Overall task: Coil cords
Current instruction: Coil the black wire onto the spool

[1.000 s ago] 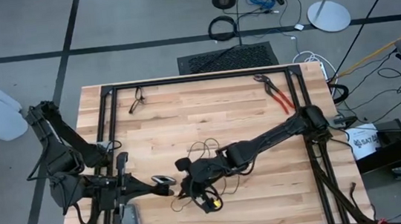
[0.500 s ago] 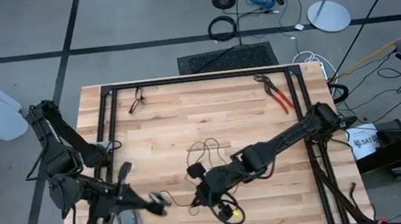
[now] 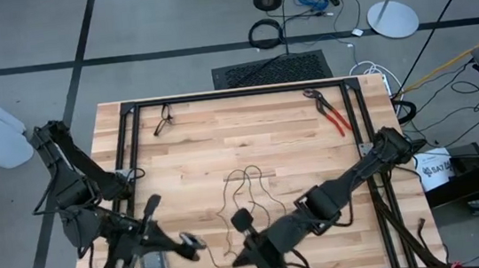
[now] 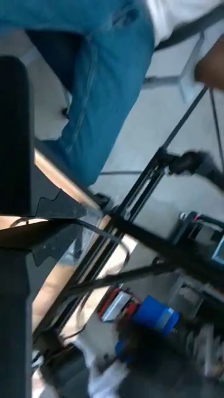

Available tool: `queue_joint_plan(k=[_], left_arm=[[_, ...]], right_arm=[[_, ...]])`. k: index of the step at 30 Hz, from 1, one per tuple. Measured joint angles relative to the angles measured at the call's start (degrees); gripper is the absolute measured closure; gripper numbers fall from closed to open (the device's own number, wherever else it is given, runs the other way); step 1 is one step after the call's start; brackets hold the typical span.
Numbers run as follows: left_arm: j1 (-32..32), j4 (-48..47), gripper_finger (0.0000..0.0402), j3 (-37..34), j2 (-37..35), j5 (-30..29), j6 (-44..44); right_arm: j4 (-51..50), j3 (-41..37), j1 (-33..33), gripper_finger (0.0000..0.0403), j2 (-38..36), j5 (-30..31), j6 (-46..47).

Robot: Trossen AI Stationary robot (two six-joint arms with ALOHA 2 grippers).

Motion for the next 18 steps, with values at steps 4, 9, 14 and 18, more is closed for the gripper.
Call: queue_joint_plan(k=[4,9,14,18], left_arm=[[2.4,0.2,0.04,0.0,0.0,-0.2,-1.5],[4.9,-3.0,0.04,0.0,0.1,3.1,-5.9],[6.6,-4.2,0.04,0.0,1.4,8.8,-7.5],[7.9,-3.4,0.04,0.0,2.9,14.1,-7.5]], right_arm=[[-0.4,1.1,2.0,0.0403,0.1,0.6,-2.0],[-0.1,2.6,4.2,0.0403,0.1,8.0,-5.4],[1.9,3.6,5.0,0.0403,0.1,11.6,-8.0],[5.2,3.6,4.8,0.0403,0.2,12.2,-9.4]])
